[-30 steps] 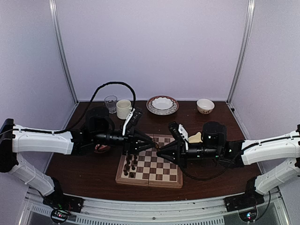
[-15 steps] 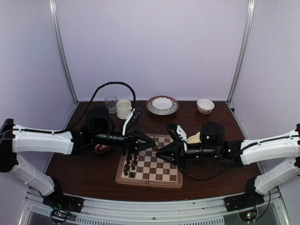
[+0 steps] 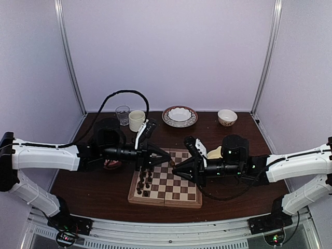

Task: Set up the chess pieces on the board
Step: Pass from the right arm to the left

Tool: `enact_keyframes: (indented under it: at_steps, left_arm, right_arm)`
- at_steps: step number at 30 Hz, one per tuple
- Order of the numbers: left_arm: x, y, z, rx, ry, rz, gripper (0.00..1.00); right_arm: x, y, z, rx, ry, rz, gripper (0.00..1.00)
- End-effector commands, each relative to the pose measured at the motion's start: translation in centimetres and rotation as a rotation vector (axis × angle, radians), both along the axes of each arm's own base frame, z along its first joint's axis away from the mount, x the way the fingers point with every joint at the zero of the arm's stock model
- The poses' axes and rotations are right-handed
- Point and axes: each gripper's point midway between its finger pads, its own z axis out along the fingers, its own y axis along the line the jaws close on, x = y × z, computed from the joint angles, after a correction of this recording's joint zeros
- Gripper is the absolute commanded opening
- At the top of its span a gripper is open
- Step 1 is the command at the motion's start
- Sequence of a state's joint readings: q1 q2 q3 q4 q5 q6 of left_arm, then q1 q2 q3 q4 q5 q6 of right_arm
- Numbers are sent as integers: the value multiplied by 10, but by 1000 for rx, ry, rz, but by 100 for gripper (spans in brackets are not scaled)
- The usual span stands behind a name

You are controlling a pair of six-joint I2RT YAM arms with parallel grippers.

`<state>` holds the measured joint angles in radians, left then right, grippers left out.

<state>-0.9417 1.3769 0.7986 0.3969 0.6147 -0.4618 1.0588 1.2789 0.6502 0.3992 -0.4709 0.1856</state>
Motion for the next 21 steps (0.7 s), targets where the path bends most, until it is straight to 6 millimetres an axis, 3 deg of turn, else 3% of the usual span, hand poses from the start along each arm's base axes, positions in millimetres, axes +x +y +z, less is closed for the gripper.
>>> enact_keyframes:
  at_steps: [1,7,12,21]
  left_arm:
    - [27,16,13,-9,-36,142,0]
    - [53,38,5,50,-42,274,0]
    - [78,52,-16,172,-106,417,0]
    - [122,52,-61,447,-178,527,0]
  right_arm:
    - [2,4,11,15,-26,-10,0]
    - [12,-3,8,1,-36,-79,0]
    - [19,-5,5,-1,-37,-126,0]
    - [24,-17,12,16,-53,-183,0]
